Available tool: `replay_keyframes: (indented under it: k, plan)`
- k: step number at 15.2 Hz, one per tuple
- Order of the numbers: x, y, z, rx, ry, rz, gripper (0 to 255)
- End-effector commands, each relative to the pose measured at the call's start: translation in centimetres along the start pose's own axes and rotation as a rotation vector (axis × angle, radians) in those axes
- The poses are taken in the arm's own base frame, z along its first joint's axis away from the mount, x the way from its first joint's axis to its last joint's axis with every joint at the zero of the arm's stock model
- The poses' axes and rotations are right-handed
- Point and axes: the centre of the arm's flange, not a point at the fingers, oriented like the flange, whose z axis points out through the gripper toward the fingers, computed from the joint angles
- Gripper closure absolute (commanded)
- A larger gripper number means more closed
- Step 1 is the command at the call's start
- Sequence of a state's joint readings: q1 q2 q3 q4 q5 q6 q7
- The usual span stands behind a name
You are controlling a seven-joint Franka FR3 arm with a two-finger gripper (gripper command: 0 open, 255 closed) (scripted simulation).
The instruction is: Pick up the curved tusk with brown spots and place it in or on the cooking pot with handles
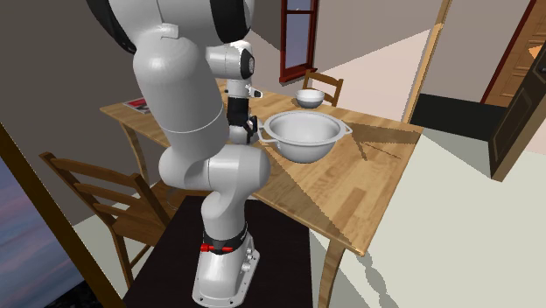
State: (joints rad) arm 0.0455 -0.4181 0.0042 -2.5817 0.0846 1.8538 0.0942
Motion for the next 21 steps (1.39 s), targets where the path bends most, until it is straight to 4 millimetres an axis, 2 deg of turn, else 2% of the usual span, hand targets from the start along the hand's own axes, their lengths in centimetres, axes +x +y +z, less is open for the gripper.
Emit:
replay_keyframes:
  k: [1,4,12,13,21]
  plan:
    - [0.2,0.0,1.0,0.000,0.000,0.000,0]
    - [0.1,0.0,2.4,0.000,0.000,0.000,0]
    - [0.2,0.0,2.4,0.000,0.000,0.000,0]
    - [0.2,0.0,2.4,0.000,0.000,0.000,255]
    - [0.2,0.0,2.4,0.000,0.000,0.000,255]
